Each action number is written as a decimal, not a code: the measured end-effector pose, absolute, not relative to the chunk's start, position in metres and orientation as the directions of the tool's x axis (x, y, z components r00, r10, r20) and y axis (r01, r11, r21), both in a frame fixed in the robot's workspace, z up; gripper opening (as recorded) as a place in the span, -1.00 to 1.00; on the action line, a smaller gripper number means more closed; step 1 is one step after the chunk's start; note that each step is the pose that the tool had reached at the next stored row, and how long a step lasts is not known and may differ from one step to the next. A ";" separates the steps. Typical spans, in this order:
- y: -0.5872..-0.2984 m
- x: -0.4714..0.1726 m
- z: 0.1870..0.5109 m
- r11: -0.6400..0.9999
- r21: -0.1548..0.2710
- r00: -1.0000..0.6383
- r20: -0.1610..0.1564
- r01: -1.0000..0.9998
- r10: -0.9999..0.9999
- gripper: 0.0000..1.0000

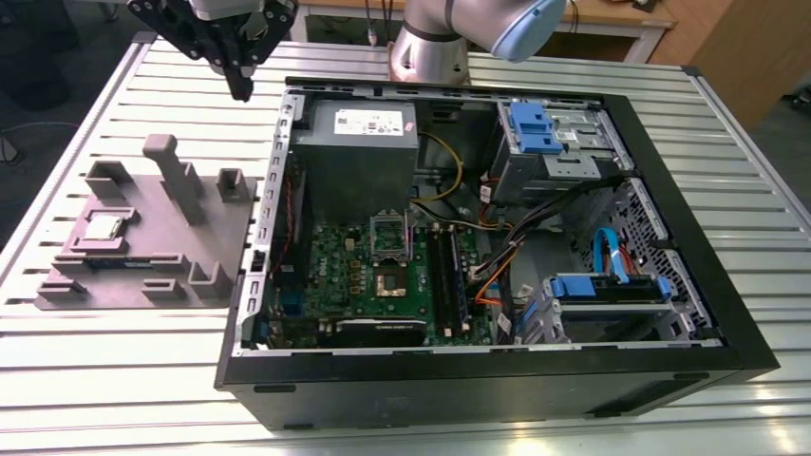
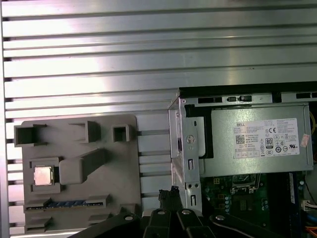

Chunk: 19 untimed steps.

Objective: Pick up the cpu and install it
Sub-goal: 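Reach for the cpu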

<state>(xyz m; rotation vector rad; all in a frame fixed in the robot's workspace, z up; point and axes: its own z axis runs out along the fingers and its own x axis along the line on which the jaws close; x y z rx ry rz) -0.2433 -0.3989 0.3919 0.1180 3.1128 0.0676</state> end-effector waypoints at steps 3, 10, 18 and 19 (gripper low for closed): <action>-0.399 -0.243 0.392 0.996 0.044 -0.997 -0.024 0.075 0.076 -0.80; -0.399 -0.245 0.392 0.996 0.044 -0.997 -0.024 0.075 0.076 -0.80; -0.399 -0.247 0.392 0.996 0.044 -0.997 -0.024 0.075 0.076 -0.80; -0.399 -0.247 0.392 0.996 0.044 -0.997 -0.024 0.075 0.076 -0.80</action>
